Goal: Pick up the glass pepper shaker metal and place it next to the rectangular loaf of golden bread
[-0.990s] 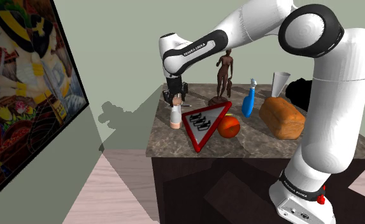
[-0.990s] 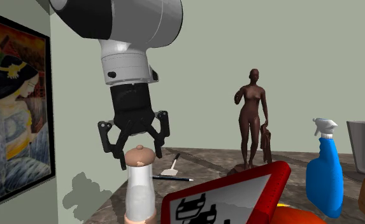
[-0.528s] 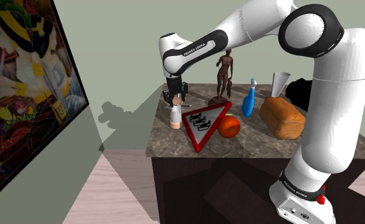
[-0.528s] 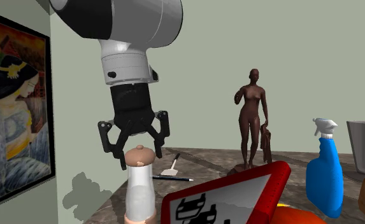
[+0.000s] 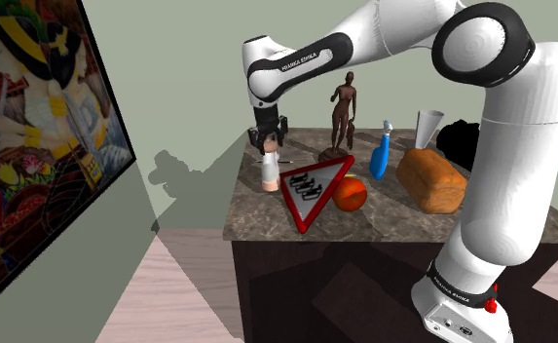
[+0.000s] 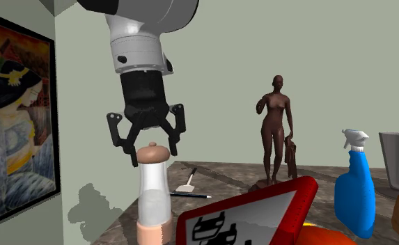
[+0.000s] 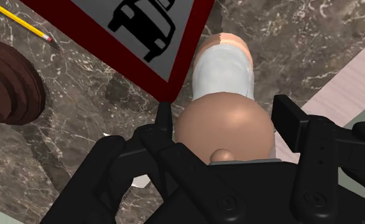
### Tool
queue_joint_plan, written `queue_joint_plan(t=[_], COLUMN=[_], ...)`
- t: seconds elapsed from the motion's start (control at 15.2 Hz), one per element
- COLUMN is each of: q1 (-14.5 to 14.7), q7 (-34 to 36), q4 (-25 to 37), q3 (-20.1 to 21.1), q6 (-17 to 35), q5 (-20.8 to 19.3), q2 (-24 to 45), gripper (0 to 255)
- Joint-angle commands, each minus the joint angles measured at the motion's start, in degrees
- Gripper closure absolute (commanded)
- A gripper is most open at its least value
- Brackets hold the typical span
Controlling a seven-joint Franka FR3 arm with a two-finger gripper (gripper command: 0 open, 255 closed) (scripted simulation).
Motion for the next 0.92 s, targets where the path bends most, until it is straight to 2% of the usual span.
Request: queue_joint_plan(t=[0.0, 0.86], q1=[0.0, 0.2], q7=[-0.2, -1.5], q4=[1.1, 9.4], q3=[0.1, 0.2], q6=[-1.5, -11.0], q5=[0.1, 0.7], q2=[-0.4, -1.6], gripper=[255, 255])
